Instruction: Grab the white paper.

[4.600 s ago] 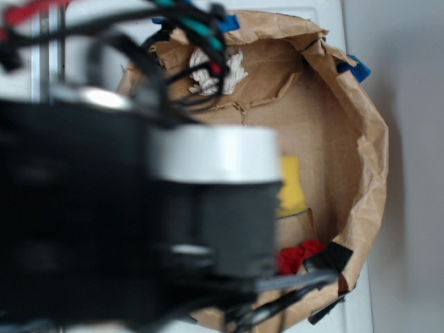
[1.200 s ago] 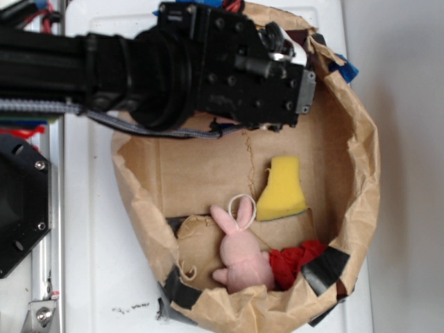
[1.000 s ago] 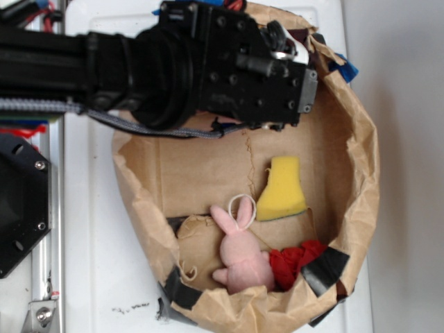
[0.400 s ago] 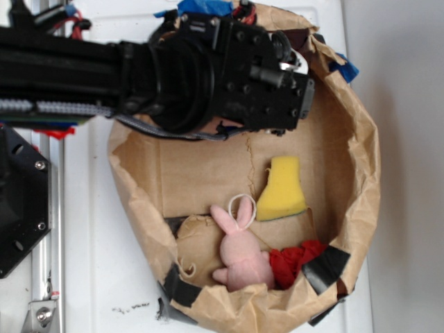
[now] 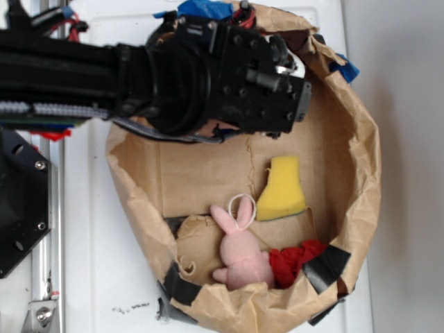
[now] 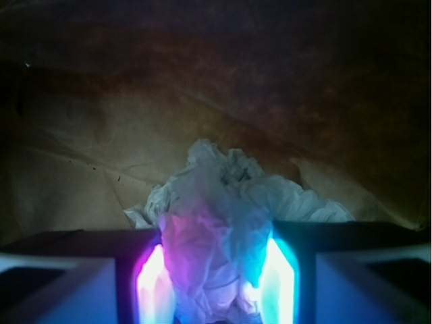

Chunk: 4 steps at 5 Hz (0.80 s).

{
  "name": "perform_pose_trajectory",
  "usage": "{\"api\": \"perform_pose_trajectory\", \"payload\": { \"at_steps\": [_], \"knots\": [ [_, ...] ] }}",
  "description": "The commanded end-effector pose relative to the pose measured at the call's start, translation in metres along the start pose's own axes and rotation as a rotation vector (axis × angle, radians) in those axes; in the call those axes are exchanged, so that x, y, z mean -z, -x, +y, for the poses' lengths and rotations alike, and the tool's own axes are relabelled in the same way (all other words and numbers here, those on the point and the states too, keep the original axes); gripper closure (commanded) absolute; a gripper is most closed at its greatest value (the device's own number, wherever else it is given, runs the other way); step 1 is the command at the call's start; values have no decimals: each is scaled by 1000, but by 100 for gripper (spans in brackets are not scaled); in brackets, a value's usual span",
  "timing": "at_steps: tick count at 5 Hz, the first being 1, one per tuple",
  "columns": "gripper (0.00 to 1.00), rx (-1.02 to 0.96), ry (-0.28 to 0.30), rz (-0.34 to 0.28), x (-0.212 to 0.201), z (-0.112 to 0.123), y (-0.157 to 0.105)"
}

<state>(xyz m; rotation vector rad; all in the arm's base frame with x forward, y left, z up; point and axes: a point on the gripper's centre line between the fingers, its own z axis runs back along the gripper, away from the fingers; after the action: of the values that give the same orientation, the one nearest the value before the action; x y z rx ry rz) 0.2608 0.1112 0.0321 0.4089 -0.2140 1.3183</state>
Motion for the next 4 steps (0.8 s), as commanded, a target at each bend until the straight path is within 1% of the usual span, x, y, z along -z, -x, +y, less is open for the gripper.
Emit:
{"api": "perform_pose_trajectory", "payload": {
  "at_steps": [1,2,3,4],
  "knots": [
    [100,-10,37,-19,-5,17,-7],
    [100,231,111,-25,-27,6,2],
    [100,464,255,71,-76,-9,13],
    [100,715,320,140,-120,-11,16]
  ]
}}
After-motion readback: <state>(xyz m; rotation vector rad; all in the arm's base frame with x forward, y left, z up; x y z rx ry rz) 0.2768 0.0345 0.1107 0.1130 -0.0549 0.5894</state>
